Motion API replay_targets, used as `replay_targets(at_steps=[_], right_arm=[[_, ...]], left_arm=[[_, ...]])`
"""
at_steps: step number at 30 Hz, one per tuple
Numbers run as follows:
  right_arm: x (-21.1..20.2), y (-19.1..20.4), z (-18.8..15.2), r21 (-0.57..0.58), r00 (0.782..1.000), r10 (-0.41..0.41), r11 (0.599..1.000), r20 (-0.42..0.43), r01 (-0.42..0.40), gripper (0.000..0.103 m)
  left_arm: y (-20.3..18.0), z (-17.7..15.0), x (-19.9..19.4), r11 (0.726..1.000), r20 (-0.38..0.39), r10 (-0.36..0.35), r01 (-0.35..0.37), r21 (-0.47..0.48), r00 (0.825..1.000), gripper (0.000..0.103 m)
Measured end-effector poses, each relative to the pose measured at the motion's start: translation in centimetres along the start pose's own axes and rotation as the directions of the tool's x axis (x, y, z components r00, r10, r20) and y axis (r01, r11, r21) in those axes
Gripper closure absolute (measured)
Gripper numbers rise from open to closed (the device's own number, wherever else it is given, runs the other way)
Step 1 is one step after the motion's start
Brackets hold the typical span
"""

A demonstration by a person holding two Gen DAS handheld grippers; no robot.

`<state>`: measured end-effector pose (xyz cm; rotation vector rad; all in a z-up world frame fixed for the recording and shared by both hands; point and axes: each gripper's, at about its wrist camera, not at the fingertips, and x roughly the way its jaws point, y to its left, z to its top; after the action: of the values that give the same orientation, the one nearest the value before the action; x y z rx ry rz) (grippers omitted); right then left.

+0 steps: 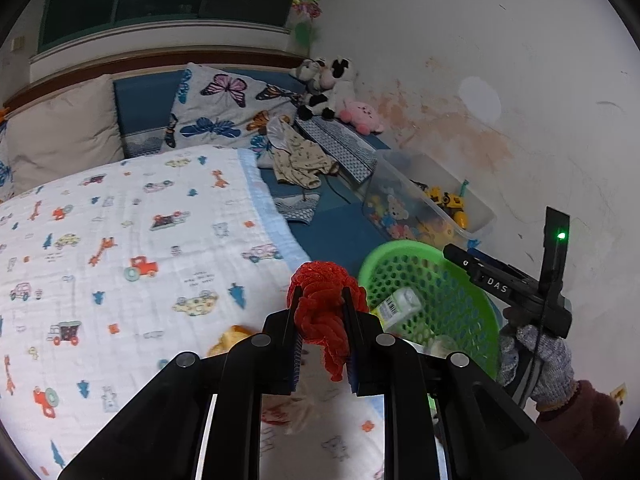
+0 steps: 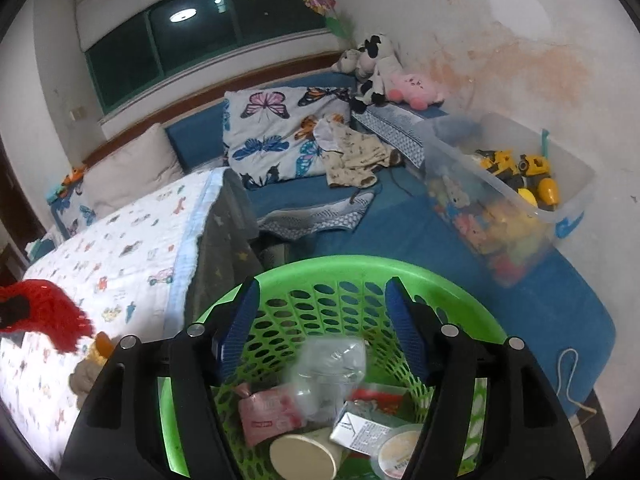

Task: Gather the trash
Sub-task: 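Drop the bottle and red mesh bag into the green basket with both tools, then grasp the crumpled paper with the left tool while the right grasps the orange peel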

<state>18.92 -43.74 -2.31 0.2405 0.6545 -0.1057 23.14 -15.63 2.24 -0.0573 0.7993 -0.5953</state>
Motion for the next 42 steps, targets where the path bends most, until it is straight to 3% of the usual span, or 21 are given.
replay_targets(at_steps=[9,17,22,26,31,38,42], right_arm=[[-5.5,-0.9,-0.7,-0.014,0.999,0.01,1.0,0.032,-0.01,0.033],[-8.5,-1.3,-2.7,-0.026,0.999,-0.011,1.0,0.033,0.012,0.028],[-9.6,-1.9,-3.7,0.003,0.999,-0.004,1.0,0.035,0.004,0.028],[-10.0,-2.1,-4.4,0.013,1.0,-0.001,1.0,0.03,0.001,0.028],[-10.3,-2.1,-5.0,0.017,1.0,0.006,1.0,0.027,-0.007,0.028],[-10.7,-1.5,-5.2,0.009,0.999,0.015,1.0,0.032,-0.015,0.028],[-10.6,-1.1,-5.1,0.01,0.999,0.023,1.0,0.031,-0.023,0.027]], left_arm=[[-4.4,-0.2,2.6,0.995,-0.049,-0.085,0.087,0.05,0.995,0.086],[-8.0,-0.8,5.8,0.989,-0.121,-0.116,0.126,0.078,0.986,0.085],[-9.4,-1.0,7.3,0.988,-0.157,-0.111,0.126,0.089,0.981,0.081],[-9.5,-1.5,8.0,0.989,-0.175,-0.104,0.12,0.087,0.979,0.067],[-9.6,-1.8,8.4,0.989,-0.185,-0.101,0.118,0.085,0.978,0.061],[-9.3,-1.8,7.9,0.991,-0.17,-0.087,0.102,0.084,0.982,0.057],[-8.0,-2.0,6.7,0.995,-0.14,-0.036,0.049,0.091,0.989,0.057]])
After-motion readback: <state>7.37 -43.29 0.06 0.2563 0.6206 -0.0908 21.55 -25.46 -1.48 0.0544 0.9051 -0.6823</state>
